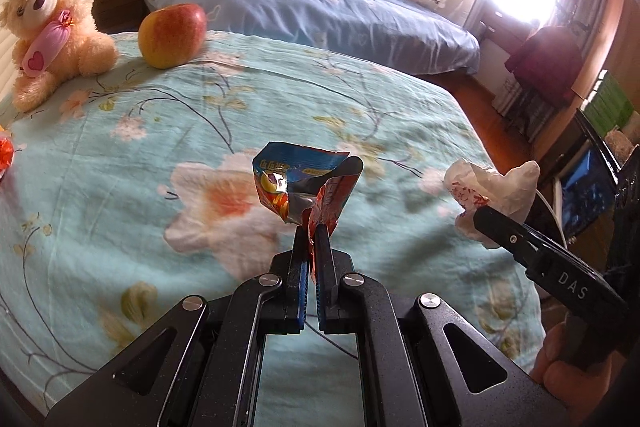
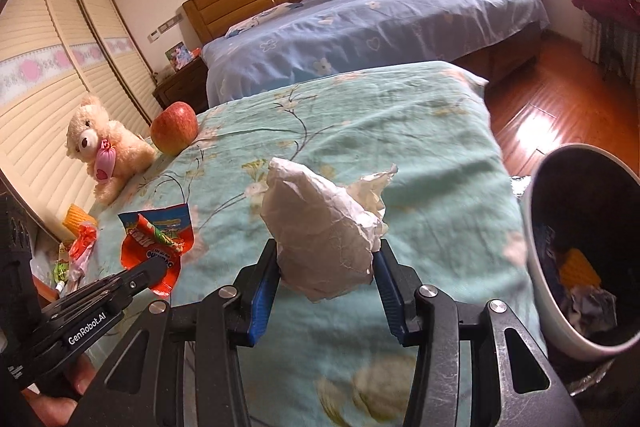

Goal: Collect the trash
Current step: 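Carry the red packet with the left tool while the right tool carries the tissue over the bin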

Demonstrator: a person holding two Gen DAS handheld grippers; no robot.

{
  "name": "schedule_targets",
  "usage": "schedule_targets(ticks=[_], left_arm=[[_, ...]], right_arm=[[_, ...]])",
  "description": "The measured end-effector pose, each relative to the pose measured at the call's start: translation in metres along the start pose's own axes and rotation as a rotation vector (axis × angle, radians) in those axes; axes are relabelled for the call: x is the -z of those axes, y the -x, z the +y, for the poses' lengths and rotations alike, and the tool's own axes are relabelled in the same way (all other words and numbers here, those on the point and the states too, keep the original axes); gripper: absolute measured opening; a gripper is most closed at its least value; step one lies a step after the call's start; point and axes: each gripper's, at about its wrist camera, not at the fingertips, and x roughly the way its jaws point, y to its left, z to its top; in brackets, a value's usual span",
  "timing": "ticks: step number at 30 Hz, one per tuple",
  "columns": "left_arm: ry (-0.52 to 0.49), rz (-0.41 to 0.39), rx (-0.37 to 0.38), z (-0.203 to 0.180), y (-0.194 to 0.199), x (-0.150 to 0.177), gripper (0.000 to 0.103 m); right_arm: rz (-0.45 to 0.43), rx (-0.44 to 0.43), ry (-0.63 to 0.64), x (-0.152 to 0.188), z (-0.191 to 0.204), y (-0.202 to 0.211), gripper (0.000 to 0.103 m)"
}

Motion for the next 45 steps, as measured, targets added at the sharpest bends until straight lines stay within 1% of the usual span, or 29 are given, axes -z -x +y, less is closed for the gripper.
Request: schedule_targets(ticks=[10, 19, 34, 45], left_arm=[[-0.042, 0.001, 0.023, -0.022, 0.009, 0.010, 0.003], [-0.080, -0.001, 0.024, -0.038, 0.013, 0.015, 0.003], [-0.142, -0.004, 0.047, -0.069, 0.018, 0.023, 0.003], [-0.184, 0.011, 0.069, -0.090, 0.013, 0.027, 0.003]], right_arm=[[-0.025, 0.020, -0.017, 0.012, -0.010, 0.022, 0.047], [-0.041, 0.030, -0.024, 0.020, -0.018, 0.036, 0.047], [-0.070, 0.062, -0.043, 0.026, -0.035, 0.060, 0.047], [-0.086, 0.092, -0.070, 0.028, -0.054, 0.073, 0.047]])
